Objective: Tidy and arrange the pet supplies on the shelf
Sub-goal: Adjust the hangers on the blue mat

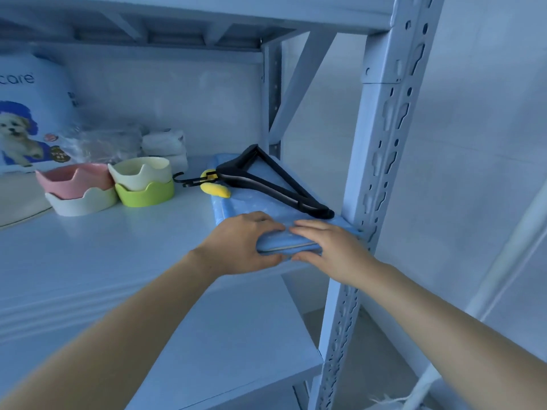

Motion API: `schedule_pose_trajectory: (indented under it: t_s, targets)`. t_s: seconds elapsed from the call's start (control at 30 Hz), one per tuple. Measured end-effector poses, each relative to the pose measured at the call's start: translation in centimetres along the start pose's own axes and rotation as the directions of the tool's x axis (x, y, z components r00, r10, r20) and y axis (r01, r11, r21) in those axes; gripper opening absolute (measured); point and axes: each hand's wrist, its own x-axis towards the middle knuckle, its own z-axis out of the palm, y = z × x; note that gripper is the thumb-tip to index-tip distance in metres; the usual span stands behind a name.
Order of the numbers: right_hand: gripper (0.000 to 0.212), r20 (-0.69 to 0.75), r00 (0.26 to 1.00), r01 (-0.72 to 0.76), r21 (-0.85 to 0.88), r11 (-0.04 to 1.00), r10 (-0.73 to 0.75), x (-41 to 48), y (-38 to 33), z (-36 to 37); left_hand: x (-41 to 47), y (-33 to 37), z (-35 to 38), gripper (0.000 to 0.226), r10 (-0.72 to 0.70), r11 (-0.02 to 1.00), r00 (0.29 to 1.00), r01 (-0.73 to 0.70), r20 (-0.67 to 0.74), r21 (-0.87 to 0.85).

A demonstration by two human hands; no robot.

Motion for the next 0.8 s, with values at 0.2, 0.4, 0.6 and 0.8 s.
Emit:
schedule_pose_trajectory:
  t_s: [0.2, 0.4, 0.6, 0.8]
  targets:
    - [0.048, -0.047, 0.992, 0.121, 0.049, 0.991, -0.119, 0.5, 0.7, 0.0, -0.1, 0.9, 0.5, 0.052, -0.082, 0.995, 0.996, 0.083, -0.034, 0.046]
    - [0.048, -0.03, 0.991, 0.13, 0.092, 0.987, -0.128, 1.9, 1.3, 0.5, 0.6, 0.7, 0.4, 0.051, -0.144, 0.987, 0.99, 0.144, -0.002, 0.078]
    - [0.049, -0.003, 0.993, 0.116, 0.101, 0.988, -0.116, 3.8, 2.1, 1.1, 2.0, -0.8, 0.5, 0.052, -0.178, 0.98, 0.983, 0.173, 0.043, 0.096]
    - [0.049, 0.035, 0.994, 0.093, 0.144, 0.985, -0.099, 5.8, 2.8, 1.4, 3.7, -2.9, 0.9, 0.055, -0.199, 0.976, 0.978, 0.192, 0.069, 0.103]
